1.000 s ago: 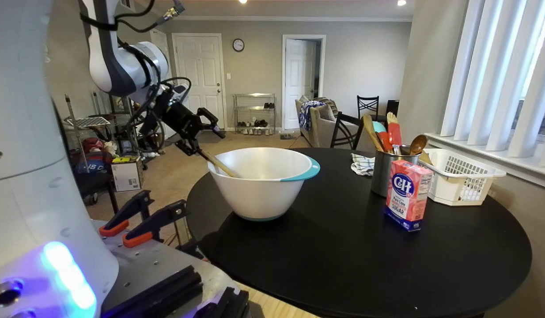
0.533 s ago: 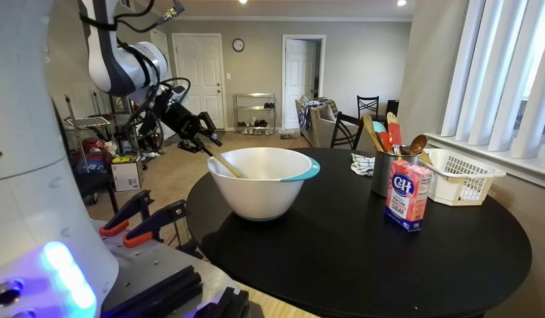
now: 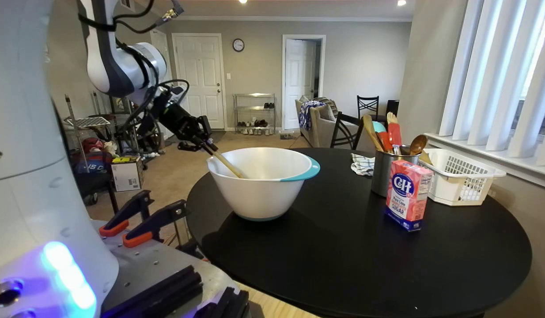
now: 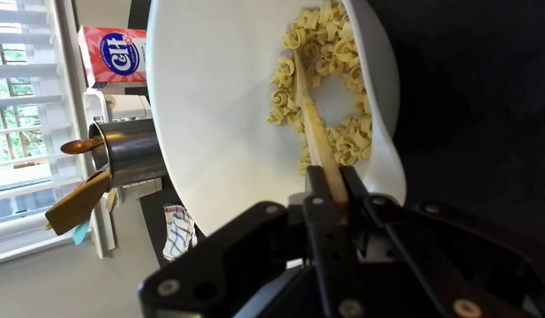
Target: Stir the contents in the white bowl.
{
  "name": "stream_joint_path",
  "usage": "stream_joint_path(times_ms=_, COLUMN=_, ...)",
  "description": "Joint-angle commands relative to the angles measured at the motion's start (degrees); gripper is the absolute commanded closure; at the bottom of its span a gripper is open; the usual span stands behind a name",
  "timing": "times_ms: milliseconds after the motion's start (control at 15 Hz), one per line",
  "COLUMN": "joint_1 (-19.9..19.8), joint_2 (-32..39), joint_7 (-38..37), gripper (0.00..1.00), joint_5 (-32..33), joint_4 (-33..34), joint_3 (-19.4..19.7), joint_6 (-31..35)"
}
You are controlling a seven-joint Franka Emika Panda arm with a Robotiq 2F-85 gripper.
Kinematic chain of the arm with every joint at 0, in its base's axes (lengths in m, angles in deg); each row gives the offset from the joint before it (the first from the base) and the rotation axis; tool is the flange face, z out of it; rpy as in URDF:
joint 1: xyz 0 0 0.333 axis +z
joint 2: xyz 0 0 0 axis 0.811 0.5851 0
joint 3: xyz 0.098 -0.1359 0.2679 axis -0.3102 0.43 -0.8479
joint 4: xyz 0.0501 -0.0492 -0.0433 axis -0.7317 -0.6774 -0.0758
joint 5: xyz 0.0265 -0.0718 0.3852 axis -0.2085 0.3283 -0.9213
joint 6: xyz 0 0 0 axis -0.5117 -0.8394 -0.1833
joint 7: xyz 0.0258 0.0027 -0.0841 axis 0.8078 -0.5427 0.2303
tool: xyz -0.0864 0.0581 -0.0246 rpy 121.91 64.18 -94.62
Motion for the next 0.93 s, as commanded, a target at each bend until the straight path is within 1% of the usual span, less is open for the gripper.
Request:
stream_joint_path(times_ms=0, joint_1=-1.05, joint_2=-2.32, joint_7=-1.33, gripper=0.94, joint_5=-1.21, joint_4=-1.68, joint_3=-0.83, joint_6=-0.51)
stream_joint_path(times_ms=200, joint_1=-2.53, joint_2=-5.2, joint_7=-1.38, gripper=0.94, joint_5=-3.72, joint_4=-2.9, joint_3=-1.03, joint_6=0.15)
stream_joint_path(times_ms=600, joint_1=-7.72, joint_2=-14.28, joint_7=0.27, gripper=0.94, joint_5=-14.28, joint_4=-6.2, joint_3=-0.33, joint_6=2.18)
stream_joint_path(times_ms=733, joint_1=-9.89, joint_2=-17.17, joint_7=0.68, gripper=0.94, joint_5=-17.82, joint_4=-7.66, joint_3=0.0, joint_6=5.54)
stream_joint_path(times_ms=867, joint_1=-11.85, joint_2=-19.09, joint_7=0.96, gripper=0.94, joint_5=-21.99, joint_4=-9.14, joint_3=0.61, joint_6=10.88)
